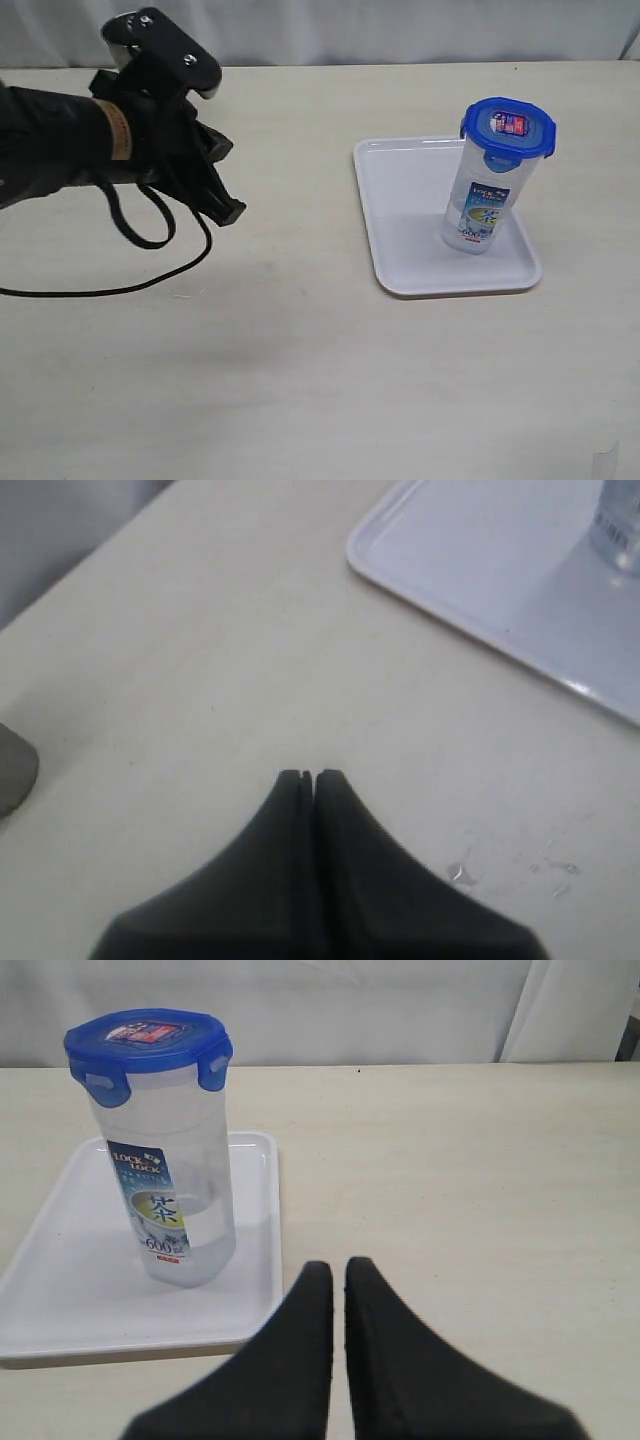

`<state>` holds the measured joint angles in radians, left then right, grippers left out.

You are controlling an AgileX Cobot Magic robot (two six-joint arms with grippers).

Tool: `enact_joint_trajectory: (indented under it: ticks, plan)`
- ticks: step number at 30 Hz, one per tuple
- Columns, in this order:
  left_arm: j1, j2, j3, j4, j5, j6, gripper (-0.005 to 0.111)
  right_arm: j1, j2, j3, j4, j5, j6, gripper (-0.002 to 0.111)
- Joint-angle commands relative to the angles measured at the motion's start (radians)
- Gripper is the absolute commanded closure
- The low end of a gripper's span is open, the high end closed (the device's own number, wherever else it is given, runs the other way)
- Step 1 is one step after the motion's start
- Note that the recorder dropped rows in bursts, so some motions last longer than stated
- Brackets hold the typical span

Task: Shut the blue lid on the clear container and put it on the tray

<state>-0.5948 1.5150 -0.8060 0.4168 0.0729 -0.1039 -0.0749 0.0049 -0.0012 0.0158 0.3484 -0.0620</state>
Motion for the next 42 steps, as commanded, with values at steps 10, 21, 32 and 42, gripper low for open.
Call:
enact_joint_trajectory:
  ticks: [10,21,32,42]
  plan:
    - [0.002,-0.45,0.251,-0.013,-0.237,-0.104,0.107,-0.005,-0.005,0.001,0.003,-0.002,-0.002,0.104]
    - [0.002,-0.867,0.342,-0.02,-0.073,-0.155,0.107,-0.005,-0.005,0.001,0.003,-0.002,-0.002,0.104]
    - [0.002,-1.108,0.342,-0.021,0.078,-0.188,0.107,-0.005,-0.005,0.001,0.003,-0.002,-0.002,0.104]
    - [0.002,-1.125,0.342,-0.01,0.083,-0.188,0.107,-0.005,-0.005,0.001,0.003,-0.002,-0.002,0.104]
